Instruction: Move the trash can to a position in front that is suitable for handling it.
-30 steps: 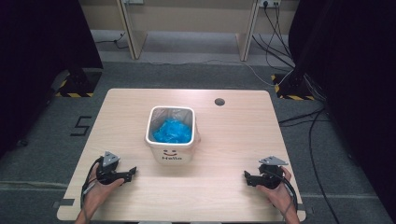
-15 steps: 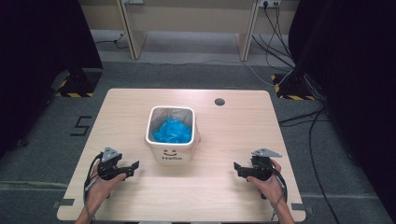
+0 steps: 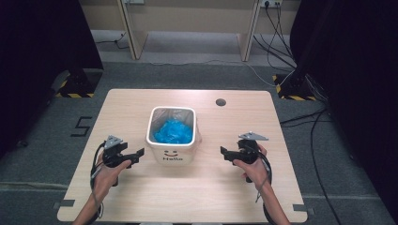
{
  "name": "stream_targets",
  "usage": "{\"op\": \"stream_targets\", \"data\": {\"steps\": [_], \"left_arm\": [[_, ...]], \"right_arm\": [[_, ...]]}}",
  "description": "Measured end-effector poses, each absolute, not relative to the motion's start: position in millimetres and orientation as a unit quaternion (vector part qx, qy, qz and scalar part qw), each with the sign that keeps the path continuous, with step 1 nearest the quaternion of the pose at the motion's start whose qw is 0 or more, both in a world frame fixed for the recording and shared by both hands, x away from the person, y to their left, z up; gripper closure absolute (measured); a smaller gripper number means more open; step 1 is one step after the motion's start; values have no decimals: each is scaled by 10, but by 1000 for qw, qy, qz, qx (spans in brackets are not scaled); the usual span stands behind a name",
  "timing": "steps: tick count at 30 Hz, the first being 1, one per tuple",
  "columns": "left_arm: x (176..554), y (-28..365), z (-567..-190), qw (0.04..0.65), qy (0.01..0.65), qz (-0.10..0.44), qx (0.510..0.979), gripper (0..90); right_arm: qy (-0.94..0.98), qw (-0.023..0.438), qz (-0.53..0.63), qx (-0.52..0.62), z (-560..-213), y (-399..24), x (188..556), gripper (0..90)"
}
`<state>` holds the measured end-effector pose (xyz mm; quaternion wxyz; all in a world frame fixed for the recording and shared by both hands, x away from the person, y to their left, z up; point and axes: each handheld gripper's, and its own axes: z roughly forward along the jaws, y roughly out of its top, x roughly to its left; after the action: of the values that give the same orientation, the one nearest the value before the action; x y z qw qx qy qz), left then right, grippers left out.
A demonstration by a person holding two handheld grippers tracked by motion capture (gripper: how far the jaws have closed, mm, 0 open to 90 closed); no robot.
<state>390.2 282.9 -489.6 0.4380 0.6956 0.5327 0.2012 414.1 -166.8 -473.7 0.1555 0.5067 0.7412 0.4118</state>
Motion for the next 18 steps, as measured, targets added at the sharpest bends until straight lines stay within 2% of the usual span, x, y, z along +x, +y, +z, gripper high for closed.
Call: {"op": "stream_targets", "data": {"steps": [10,14,18], "left_arm": [[4150,2716,-4918,459,543,182,679,174],[4164,2637,-4935,458,536,174,688,182],[4166,2633,-4930,457,537,170,688,191]], "right_arm": [[744,129,427,498,-4672,-1159,4471,140],[733,83,448,505,-4725,-982,4539,145],[738,88,446,499,-4740,-962,4540,145]]}}
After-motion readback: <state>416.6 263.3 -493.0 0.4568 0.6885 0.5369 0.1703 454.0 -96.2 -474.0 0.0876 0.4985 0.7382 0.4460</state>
